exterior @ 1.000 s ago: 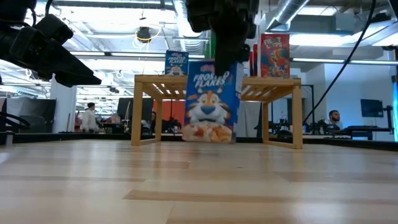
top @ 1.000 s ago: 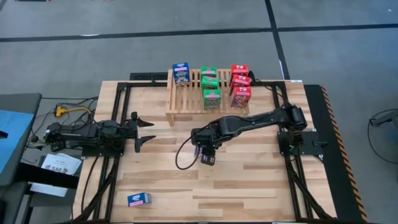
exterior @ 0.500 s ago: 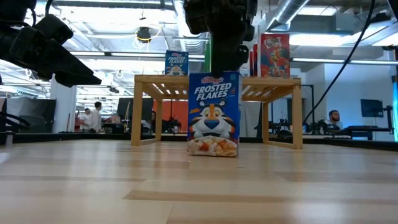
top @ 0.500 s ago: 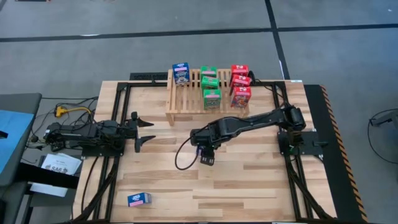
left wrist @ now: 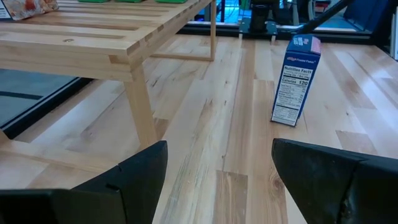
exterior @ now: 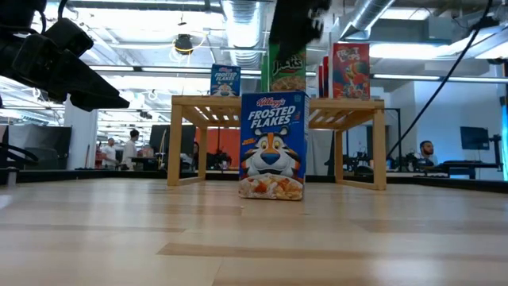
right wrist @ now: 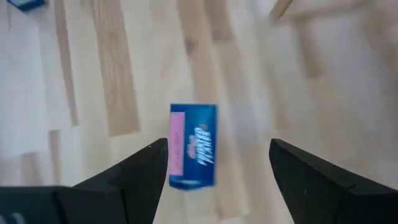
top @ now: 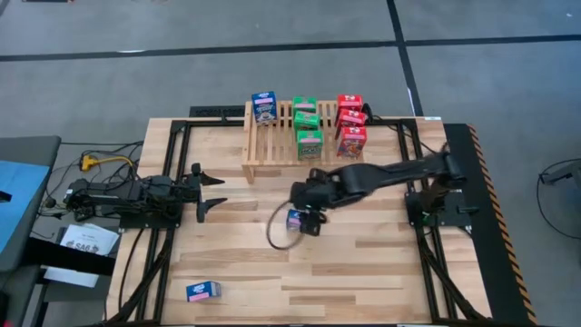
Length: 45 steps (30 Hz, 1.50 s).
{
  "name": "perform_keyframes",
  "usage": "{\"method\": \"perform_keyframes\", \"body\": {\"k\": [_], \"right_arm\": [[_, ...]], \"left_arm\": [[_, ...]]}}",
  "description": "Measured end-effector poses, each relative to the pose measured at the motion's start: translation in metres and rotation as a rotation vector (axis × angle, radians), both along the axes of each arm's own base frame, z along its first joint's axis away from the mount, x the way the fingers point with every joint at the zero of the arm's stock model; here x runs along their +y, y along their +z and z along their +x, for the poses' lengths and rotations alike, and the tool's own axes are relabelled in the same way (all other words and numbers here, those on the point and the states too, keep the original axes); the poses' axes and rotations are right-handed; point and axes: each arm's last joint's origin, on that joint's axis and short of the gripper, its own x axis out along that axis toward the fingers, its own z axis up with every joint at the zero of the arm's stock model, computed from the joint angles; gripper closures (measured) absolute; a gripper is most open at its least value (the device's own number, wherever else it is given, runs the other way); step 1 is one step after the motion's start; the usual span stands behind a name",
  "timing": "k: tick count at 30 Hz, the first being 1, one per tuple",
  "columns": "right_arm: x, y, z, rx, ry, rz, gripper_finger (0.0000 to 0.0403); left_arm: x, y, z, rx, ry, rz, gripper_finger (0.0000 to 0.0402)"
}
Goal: Stack cereal on shelf
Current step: Put the right blue cereal box on the shelf aligned with the other blue cereal box
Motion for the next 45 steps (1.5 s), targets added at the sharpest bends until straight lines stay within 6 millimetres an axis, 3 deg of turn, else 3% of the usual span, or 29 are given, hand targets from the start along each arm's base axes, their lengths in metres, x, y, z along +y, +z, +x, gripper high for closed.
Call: {"method": "perform_keyframes", "body": {"k": [6,10,19,24,34,45], "right_arm": [[0.027,0.047,-0.043,-0.211,0.1,-0.301,0.0097],[0.035,0.047,-0.082,-0.327,0.143,-0.348,0.0097],[0.001,-0.019,-0.172,-0.796,0.14,-0.164,0.0097],[-0.015,-0.056,-0.21,-0.874,0.192,-0.159,0.0096],[-0.028,-0.099,-0.25,-1.025,0.17,-0.133,0.0096],[-0.039,-0.134,-0.269,-1.141,0.065,-0.065,0.0096]], "left_arm": [[0.0,0.0,0.0,0.0,0.0,0.0,0.0123],[0.0,0.0,0.0,0.0,0.0,0.0,0.0123],[0.0,0.0,0.0,0.0,-0.001,0.0,0.0123],[0.0,0.0,0.0,-0.001,-0.001,0.0,0.0123],[0.0,0.0,0.0,0.0,0.0,0.0,0.0123],[0.0,0.0,0.0,0.0,0.0,0.0,0.0123]]}}
